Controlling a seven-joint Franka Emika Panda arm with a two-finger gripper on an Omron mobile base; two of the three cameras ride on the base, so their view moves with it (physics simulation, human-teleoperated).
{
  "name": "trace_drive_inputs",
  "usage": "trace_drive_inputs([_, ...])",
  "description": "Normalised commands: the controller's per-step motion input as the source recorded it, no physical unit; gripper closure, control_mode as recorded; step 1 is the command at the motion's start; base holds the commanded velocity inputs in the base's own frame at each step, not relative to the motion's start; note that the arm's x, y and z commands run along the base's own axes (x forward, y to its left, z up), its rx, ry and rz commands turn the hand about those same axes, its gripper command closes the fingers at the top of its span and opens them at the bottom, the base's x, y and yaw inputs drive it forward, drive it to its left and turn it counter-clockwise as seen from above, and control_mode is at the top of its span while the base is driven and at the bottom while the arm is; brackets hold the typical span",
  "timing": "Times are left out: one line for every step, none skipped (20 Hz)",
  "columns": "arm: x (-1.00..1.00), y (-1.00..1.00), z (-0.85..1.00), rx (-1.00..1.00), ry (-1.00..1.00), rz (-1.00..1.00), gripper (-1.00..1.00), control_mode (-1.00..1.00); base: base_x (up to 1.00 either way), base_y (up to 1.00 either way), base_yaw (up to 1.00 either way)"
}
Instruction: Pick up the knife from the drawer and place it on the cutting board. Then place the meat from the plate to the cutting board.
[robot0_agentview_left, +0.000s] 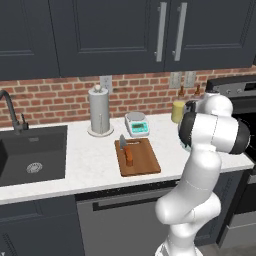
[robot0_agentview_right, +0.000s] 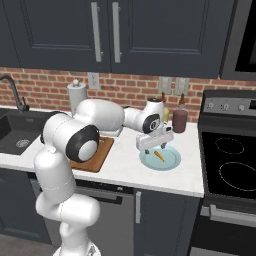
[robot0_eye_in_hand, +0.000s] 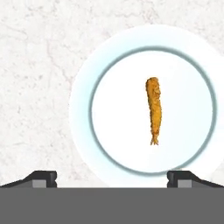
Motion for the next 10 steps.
trace_drive_inputs([0.00, 0.00, -0.26, 0.00, 0.00, 0.00, -1.00, -1.00, 0.00, 0.00, 0.00])
trace_drive_inputs([0.00, 0.00, -0.28, 0.00, 0.00, 0.00, -1.00, -1.00, 0.00, 0.00, 0.00])
trace_drive_inputs([0.00, 0.00, -0.30, 0.00, 0.00, 0.00, -1.00, -1.00, 0.00, 0.00, 0.00])
trace_drive_inputs([0.00, 0.00, -0.31, 0.00, 0.00, 0.00, -1.00, -1.00, 0.00, 0.00, 0.00])
trace_drive_inputs([0.00, 0.00, -0.31, 0.00, 0.00, 0.00, -1.00, -1.00, 0.00, 0.00, 0.00])
trace_drive_inputs([0.01, 0.00, -0.31, 0.00, 0.00, 0.00, -1.00, -1.00, 0.00, 0.00, 0.00])
trace_drive_inputs([0.01, 0.00, -0.36, 0.00, 0.00, 0.00, -1.00, -1.00, 0.00, 0.00, 0.00])
trace_drive_inputs([0.00, 0.00, -0.36, 0.00, 0.00, 0.00, -1.00, -1.00, 0.00, 0.00, 0.00])
trace_drive_inputs([0.06, 0.00, -0.36, 0.00, 0.00, 0.00, -1.00, -1.00, 0.00, 0.00, 0.00])
trace_drive_inputs([0.05, 0.00, -0.32, 0.00, 0.00, 0.00, -1.00, -1.00, 0.00, 0.00, 0.00])
